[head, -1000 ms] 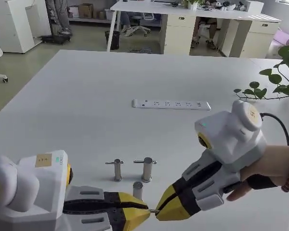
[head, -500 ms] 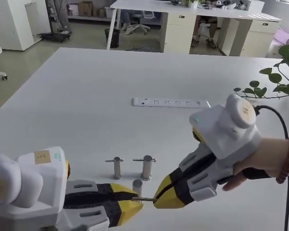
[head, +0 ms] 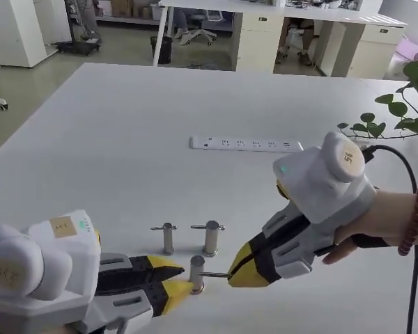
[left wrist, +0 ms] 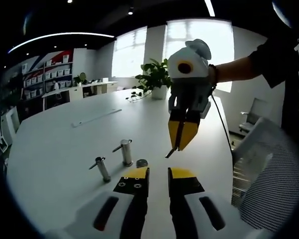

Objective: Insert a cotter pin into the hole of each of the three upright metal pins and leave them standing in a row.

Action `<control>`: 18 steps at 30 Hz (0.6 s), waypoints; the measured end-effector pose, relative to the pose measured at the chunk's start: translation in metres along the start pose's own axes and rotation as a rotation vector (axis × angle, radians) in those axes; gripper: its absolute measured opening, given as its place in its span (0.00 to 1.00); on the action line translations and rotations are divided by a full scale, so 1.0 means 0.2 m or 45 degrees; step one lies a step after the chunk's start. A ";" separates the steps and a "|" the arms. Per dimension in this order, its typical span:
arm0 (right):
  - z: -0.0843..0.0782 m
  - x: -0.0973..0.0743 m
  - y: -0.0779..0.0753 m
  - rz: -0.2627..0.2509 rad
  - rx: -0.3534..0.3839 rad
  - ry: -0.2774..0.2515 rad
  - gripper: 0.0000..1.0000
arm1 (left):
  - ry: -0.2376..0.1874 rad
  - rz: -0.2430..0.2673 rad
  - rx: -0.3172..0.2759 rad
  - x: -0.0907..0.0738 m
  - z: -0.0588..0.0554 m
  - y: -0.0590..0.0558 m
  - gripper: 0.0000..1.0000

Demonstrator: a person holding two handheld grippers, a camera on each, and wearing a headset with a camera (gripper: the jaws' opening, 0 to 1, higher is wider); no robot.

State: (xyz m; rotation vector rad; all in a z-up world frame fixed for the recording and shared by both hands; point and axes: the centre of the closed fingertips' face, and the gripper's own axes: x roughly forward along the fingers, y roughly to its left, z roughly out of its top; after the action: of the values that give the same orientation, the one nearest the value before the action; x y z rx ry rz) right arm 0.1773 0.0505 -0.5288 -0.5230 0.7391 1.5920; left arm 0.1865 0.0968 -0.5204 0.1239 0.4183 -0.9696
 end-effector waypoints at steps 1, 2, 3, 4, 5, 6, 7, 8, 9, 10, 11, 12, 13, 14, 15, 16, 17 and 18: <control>0.00 0.00 -0.01 -0.013 0.009 0.000 0.00 | 0.006 0.007 0.007 0.00 -0.01 0.00 0.14; -0.01 0.00 -0.02 -0.020 0.012 0.007 0.00 | 0.014 0.016 0.015 0.01 -0.01 0.01 0.14; -0.01 0.00 -0.03 -0.029 0.013 0.011 0.00 | 0.019 0.023 0.018 0.01 -0.02 0.02 0.15; -0.02 0.00 -0.05 -0.047 0.018 0.020 0.00 | 0.022 0.031 0.018 0.02 -0.02 0.02 0.16; -0.03 -0.01 -0.06 -0.056 0.021 0.034 0.00 | 0.025 0.042 0.018 0.02 -0.03 0.03 0.17; -0.04 -0.01 -0.07 -0.064 0.020 0.038 0.00 | 0.030 0.054 0.015 0.03 -0.04 0.04 0.18; -0.05 -0.01 -0.09 -0.079 0.036 0.045 0.00 | 0.032 0.063 0.015 0.03 -0.04 0.05 0.19; -0.05 -0.01 -0.09 -0.079 0.041 0.049 0.00 | 0.037 0.077 0.013 0.04 -0.05 0.06 0.19; -0.06 -0.01 -0.10 -0.087 0.038 0.052 0.00 | 0.042 0.091 0.013 0.04 -0.05 0.07 0.20; -0.06 -0.01 -0.10 -0.093 0.044 0.055 0.00 | 0.047 0.104 0.010 0.05 -0.06 0.08 0.20; -0.07 -0.01 -0.11 -0.098 0.048 0.067 0.00 | 0.052 0.110 0.007 0.05 -0.07 0.09 0.20; -0.08 -0.01 -0.11 -0.104 0.048 0.074 0.00 | 0.053 0.119 -0.005 0.06 -0.08 0.10 0.20; -0.08 -0.01 -0.12 -0.114 0.048 0.082 0.00 | 0.051 0.121 -0.008 0.06 -0.08 0.10 0.20; -0.09 0.00 -0.13 -0.116 0.050 0.090 0.00 | 0.052 0.122 -0.009 0.07 -0.08 0.11 0.20; -0.10 0.00 -0.14 -0.120 0.054 0.096 0.00 | 0.060 0.125 -0.006 0.08 -0.08 0.11 0.20; -0.10 0.00 -0.14 -0.123 0.057 0.098 0.00 | 0.067 0.127 0.001 0.08 -0.09 0.11 0.20; -0.11 0.00 -0.15 -0.126 0.059 0.102 0.00 | 0.073 0.131 0.005 0.09 -0.09 0.12 0.20; -0.11 0.00 -0.15 -0.129 0.062 0.104 0.00 | 0.074 0.131 0.005 0.10 -0.09 0.12 0.20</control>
State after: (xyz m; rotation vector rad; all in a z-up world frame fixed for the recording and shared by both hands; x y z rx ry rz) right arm 0.2059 0.0368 -0.5492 -0.5841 0.7984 1.4622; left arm 0.2097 0.1005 -0.5471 0.1758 0.4589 -0.8672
